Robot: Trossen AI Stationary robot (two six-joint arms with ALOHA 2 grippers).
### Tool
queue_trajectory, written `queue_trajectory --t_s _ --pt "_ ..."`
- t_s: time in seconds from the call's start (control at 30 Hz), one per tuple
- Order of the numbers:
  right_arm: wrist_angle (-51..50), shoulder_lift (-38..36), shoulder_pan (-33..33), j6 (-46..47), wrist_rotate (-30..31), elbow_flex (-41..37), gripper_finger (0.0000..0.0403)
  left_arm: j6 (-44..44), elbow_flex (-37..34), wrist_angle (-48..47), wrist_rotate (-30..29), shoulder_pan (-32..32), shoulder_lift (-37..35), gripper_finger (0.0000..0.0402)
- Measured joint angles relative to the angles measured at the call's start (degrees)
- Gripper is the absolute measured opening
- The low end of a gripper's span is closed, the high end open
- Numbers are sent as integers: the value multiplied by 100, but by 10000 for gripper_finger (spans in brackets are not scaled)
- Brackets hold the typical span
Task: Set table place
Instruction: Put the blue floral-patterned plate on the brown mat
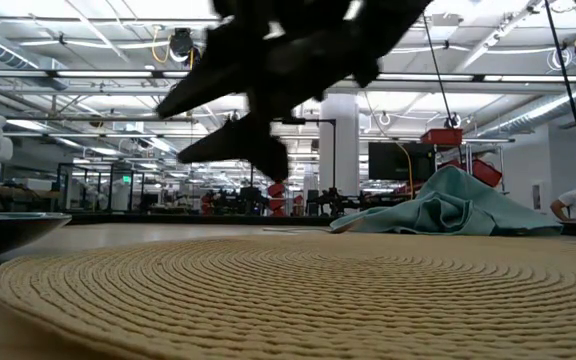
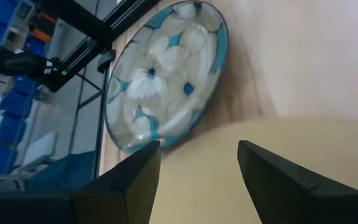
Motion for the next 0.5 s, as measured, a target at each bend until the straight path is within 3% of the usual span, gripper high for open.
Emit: queue_trajectory --t_s 0.23,0.5 --pt "-410 1291 -48 154 -608 1333 208 44 0 -37 2 0 21 202" --pt "-958 2121 -48 40 -919 2732 208 44 0 -66 3 -3 -1 202"
